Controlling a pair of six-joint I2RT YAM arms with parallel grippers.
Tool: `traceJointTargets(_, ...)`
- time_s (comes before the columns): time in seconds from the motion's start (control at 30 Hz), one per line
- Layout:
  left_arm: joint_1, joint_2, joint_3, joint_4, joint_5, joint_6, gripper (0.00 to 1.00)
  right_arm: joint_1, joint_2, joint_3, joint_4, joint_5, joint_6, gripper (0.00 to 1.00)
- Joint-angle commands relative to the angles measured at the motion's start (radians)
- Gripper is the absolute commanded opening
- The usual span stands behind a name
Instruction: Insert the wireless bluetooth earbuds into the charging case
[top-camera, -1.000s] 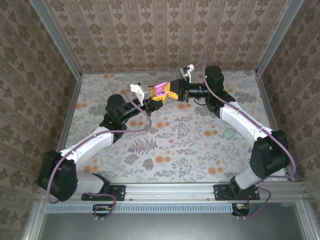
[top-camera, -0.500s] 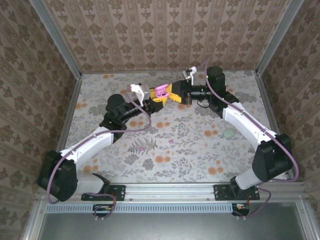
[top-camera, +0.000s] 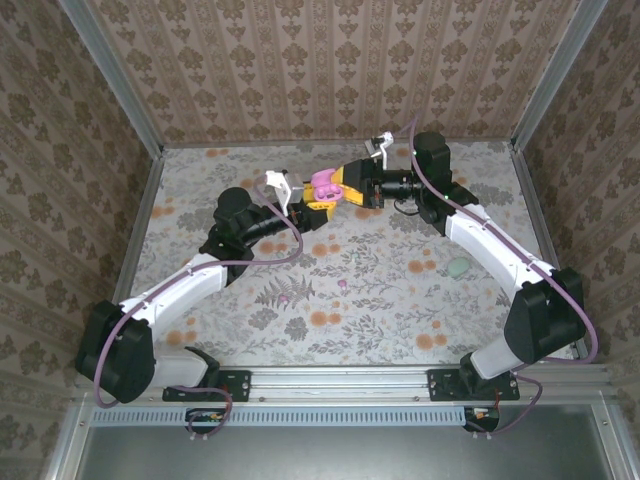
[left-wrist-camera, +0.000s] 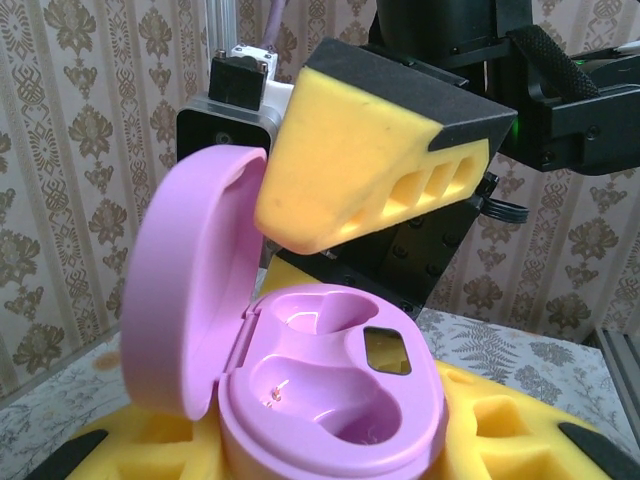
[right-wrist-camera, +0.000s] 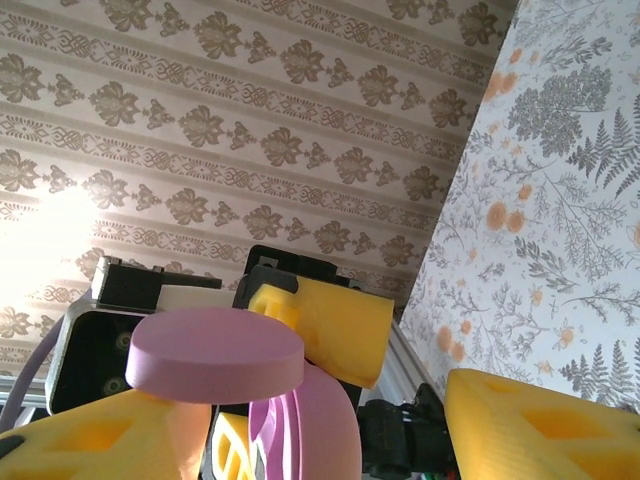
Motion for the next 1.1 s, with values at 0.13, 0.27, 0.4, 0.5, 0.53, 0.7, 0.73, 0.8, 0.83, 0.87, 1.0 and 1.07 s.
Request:
traceJointTargets(0.13, 0.031, -0.047, -0.026, 0.025, -0.032, -0.036, 0.29, -0.029, -0.104, 0.080, -0.318, 0.106, -0.308, 0.70)
traceJointTargets(0.27, 0.048, -0.077, -0.057, 0.022, -0.069, -0.048, 0.29, -0.048, -0.165, 0.059, -0.411, 0.207, -0.422, 0.69)
traceJointTargets(0.4, 0.065, -0.138, -0.112, 0.003, -0.088, -0.057, 0.29, -0.050, -0.191, 0.025, -0.549, 0.379, -0.536, 0.61)
traceJointTargets(0.5, 0.074, -0.201, -0.155, -0.029, -0.112, -0.056, 0.29, -0.051, -0.170, -0.017, -0.641, 0.489, -0.594, 0.48)
traceJointTargets(0.53, 0.077, -0.224, -0.168, -0.042, -0.118, -0.055, 0.29, -0.050, -0.152, -0.032, -0.685, 0.511, -0.593, 0.44)
traceJointTargets(0.7, 0.080, -0.319, -0.201, -0.126, -0.136, -0.032, 0.29, -0.014, 0.021, -0.065, -0.749, 0.430, -0.595, 0.32)
traceJointTargets(0.73, 0.080, -0.335, -0.205, -0.141, -0.135, -0.026, 0.29, 0.007, 0.054, -0.066, -0.758, 0.421, -0.610, 0.30)
traceJointTargets(0.8, 0.080, -0.359, -0.212, -0.162, -0.130, -0.018, 0.29, 0.046, 0.113, -0.064, -0.778, 0.438, -0.637, 0.31)
traceJointTargets(0.83, 0.080, -0.367, -0.215, -0.170, -0.129, -0.015, 0.29, 0.065, 0.142, -0.058, -0.791, 0.464, -0.642, 0.31)
traceJointTargets(0.87, 0.080, -0.374, -0.217, -0.174, -0.128, -0.014, 0.29, 0.078, 0.166, -0.059, -0.793, 0.478, -0.643, 0.32)
traceJointTargets(1.0, 0.080, -0.379, -0.215, -0.197, -0.119, -0.006, 0.29, 0.108, 0.229, -0.058, -0.764, 0.477, -0.648, 0.34)
traceJointTargets(1.07, 0.080, -0.382, -0.214, -0.199, -0.117, -0.005, 0.29, 0.127, 0.262, -0.037, -0.773, 0.475, -0.666, 0.35)
